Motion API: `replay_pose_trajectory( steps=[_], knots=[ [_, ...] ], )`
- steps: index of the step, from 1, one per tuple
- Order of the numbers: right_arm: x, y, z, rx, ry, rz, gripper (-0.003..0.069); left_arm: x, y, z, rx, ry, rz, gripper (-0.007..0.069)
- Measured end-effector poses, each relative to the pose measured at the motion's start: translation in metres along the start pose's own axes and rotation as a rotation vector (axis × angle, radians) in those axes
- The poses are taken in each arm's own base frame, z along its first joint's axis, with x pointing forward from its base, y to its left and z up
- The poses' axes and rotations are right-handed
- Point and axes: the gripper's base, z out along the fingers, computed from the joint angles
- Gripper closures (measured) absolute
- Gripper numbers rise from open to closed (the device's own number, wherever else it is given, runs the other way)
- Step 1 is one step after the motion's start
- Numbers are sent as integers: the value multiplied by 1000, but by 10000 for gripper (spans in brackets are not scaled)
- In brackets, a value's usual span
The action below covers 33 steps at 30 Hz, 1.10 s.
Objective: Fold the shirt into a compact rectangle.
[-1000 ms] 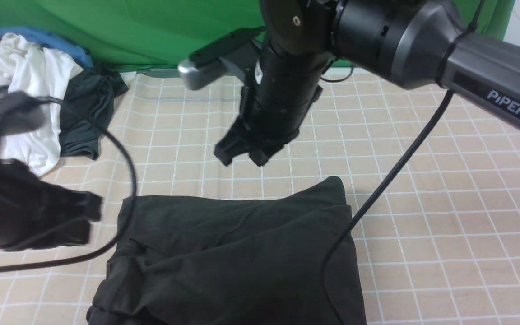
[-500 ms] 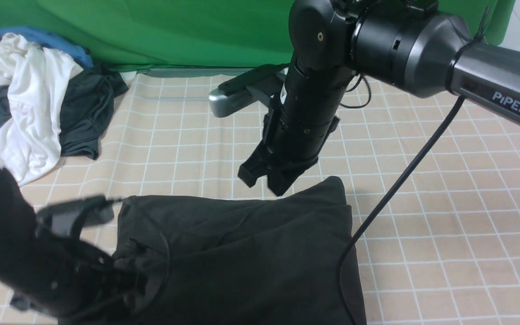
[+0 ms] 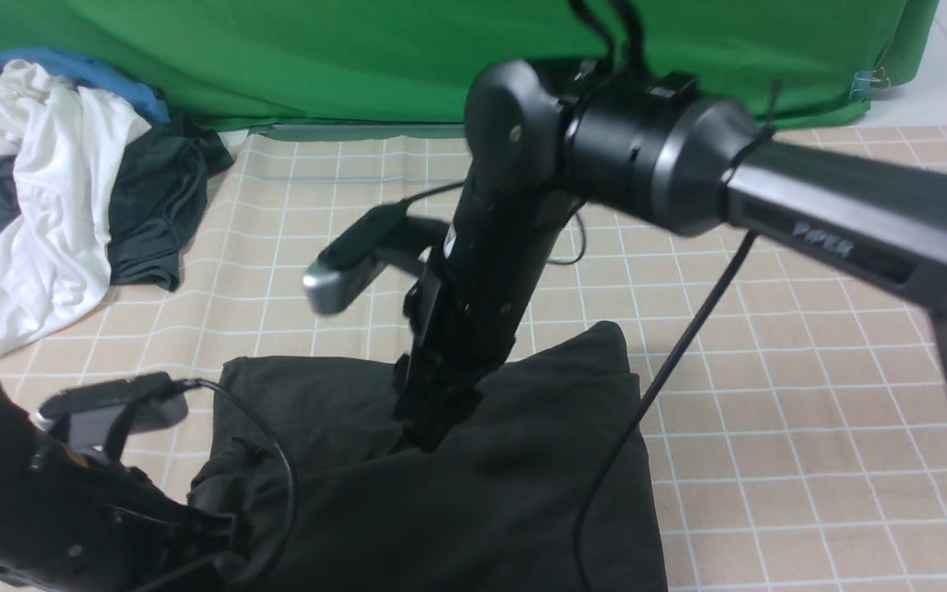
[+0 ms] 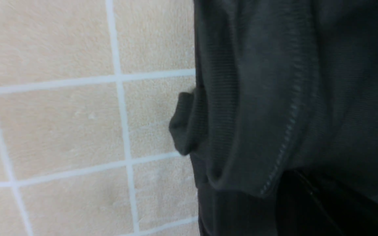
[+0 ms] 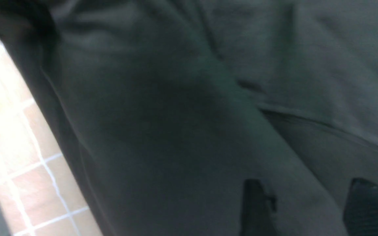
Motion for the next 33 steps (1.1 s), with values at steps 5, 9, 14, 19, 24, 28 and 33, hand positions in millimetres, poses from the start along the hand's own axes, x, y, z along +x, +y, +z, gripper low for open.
replay_pose_trajectory(
  steps=[5,9,14,19,24,28,33],
  knots=[
    [-11,15,13,20,-42,-133,225,6,-4,-29,-21,-100,7,606],
    [-16,27,20,24,-54,-207,224,14,-5,-45,-27,-176,13,606],
    [-15,26,42,57,3,-254,256,24,-5,-62,-51,-260,23,606],
    [-12,21,54,67,39,-257,421,31,-3,-67,-71,-265,30,606],
    [-9,23,50,49,70,-258,604,32,-3,-67,-73,-256,30,606],
    [-11,28,34,43,70,-260,606,32,-3,-67,-74,-253,30,606],
    [-23,36,-4,88,-13,-274,606,32,-3,-67,-74,-252,30,606]
  ],
)
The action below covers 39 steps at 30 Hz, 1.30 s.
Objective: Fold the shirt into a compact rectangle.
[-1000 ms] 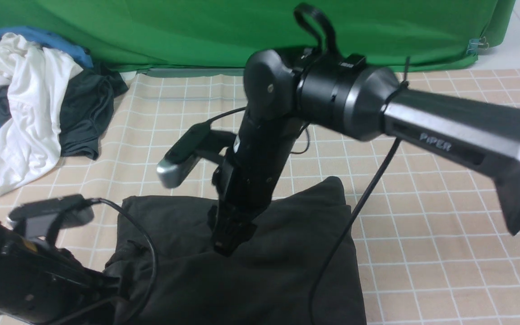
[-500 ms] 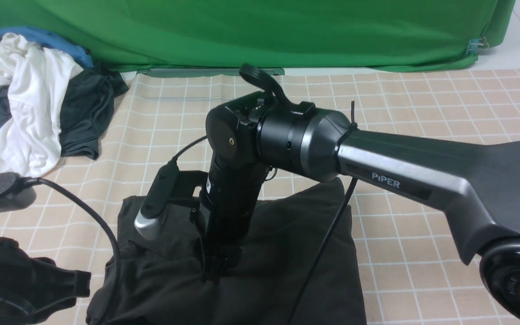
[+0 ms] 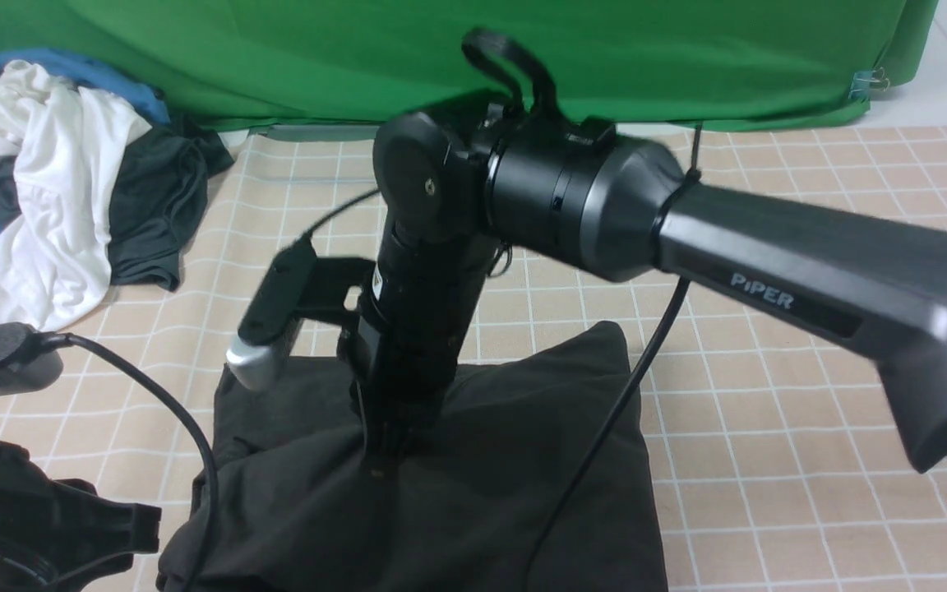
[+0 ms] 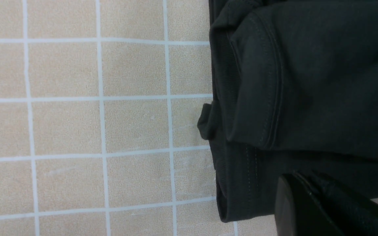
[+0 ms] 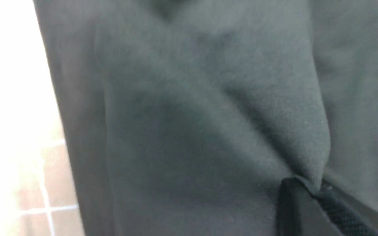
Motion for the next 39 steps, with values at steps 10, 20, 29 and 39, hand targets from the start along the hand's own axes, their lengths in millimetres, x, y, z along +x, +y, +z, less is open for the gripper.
replay_pose_trajectory(
  steps=[10,20,29,39],
  knots=[
    [-8,-15,9,129,-79,-3,606,2,0,0,-1,17,0,606],
    [-5,-28,54,156,-65,-3,506,2,0,0,-1,19,0,606],
    [-5,-37,18,289,58,35,279,-1,-1,0,2,21,-6,606],
    [24,-61,-80,343,-36,352,623,-66,-16,3,49,41,31,606]
  ],
)
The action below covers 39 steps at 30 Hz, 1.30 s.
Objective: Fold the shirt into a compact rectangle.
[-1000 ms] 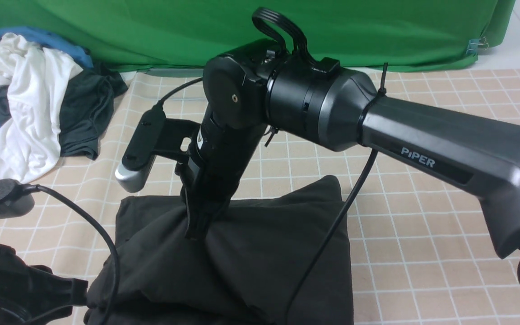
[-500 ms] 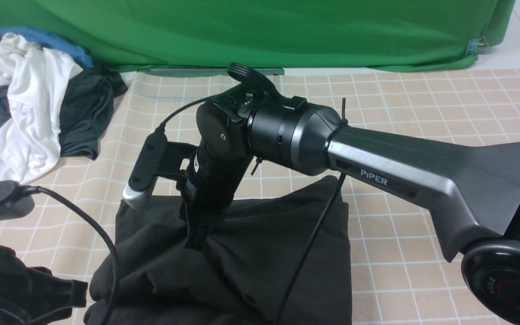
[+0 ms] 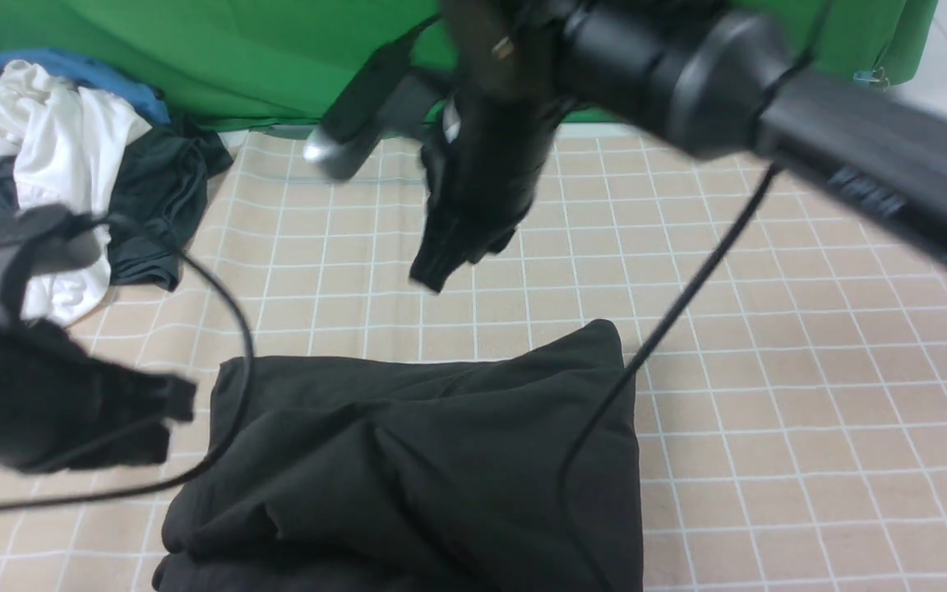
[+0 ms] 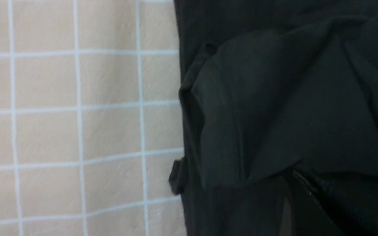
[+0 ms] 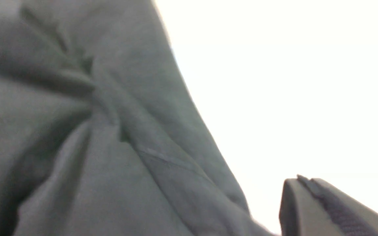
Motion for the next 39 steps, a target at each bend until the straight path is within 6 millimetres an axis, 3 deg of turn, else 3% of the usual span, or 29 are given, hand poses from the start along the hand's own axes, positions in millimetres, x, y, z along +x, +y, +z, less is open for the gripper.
replay_pose_trajectory(
  steps=[6,11,16,20,25,30,33,37,39],
  knots=[
    [44,-14,-14,-188,50,194,625,-20,-10,46,135,133,29,606],
    [86,-3,-10,-230,152,226,625,-28,-22,93,119,171,92,606],
    [98,5,1,-256,127,256,625,-37,-3,129,-12,213,29,606],
    [95,10,3,-317,80,270,625,-42,15,143,-66,231,-27,606],
    [89,18,1,-387,38,264,625,-44,22,138,-72,228,-57,606],
    [86,28,1,-402,37,241,625,-44,17,104,-56,184,-41,606],
    [84,40,10,-422,61,221,625,-43,7,79,8,118,-21,606],
    [82,55,22,-444,93,191,625,-39,1,71,52,134,-7,606],
    [81,72,39,-466,136,165,625,-33,1,73,69,164,-7,606]
  ],
)
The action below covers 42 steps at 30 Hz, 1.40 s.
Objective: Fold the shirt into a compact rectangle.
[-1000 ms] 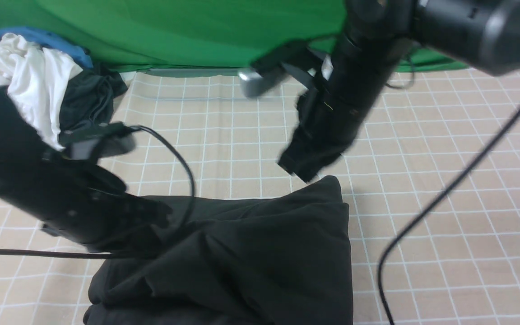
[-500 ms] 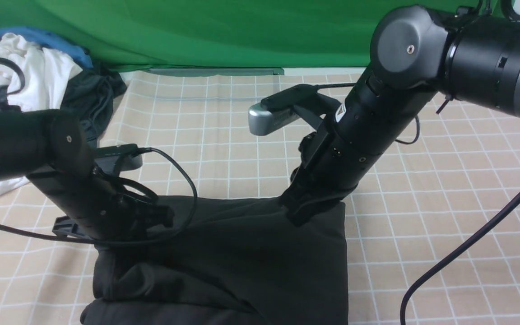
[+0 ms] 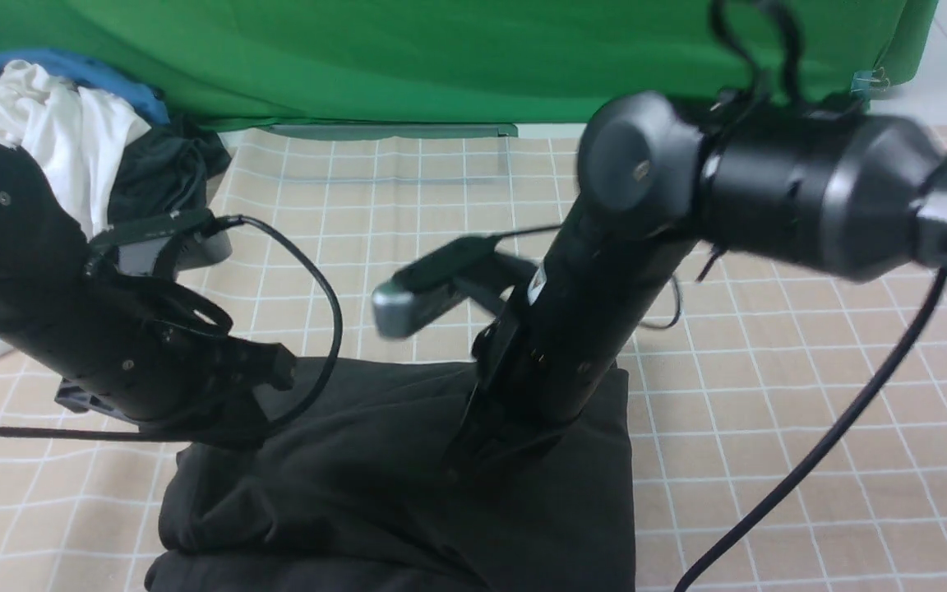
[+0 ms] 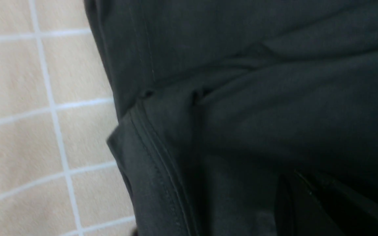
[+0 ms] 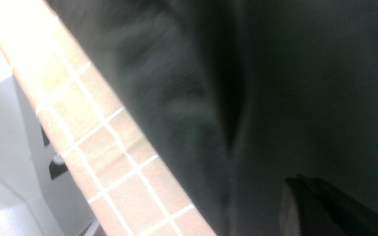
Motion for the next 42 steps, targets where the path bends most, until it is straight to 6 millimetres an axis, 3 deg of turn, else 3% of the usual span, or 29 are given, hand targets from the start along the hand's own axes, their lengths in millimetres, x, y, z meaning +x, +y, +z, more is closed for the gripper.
replay_pose_trajectory(
  steps=[8,11,16,18,22,26,29,35,37,42],
  knots=[
    [0,2,35,-1,76,-4,625,36,16,33,-32,119,-26,606],
    [1,-7,36,95,85,15,625,47,26,39,-120,165,-58,606],
    [1,-21,34,232,90,21,625,48,31,37,-180,167,-83,606],
    [0,-27,29,255,88,34,625,49,31,37,-181,174,-85,606],
    [-5,-22,12,243,53,47,625,50,27,32,-155,187,-68,606],
    [-10,2,-13,122,-43,32,625,47,18,21,-92,126,-65,606],
    [-12,16,-17,16,-67,11,625,44,14,19,-55,71,-68,606],
    [-11,14,17,-37,25,29,625,40,16,27,-51,73,-73,606],
    [-7,8,36,-40,98,45,625,39,20,34,-72,104,-72,606],
    [4,-6,49,68,221,73,625,41,24,37,-111,141,-69,606]
  ],
)
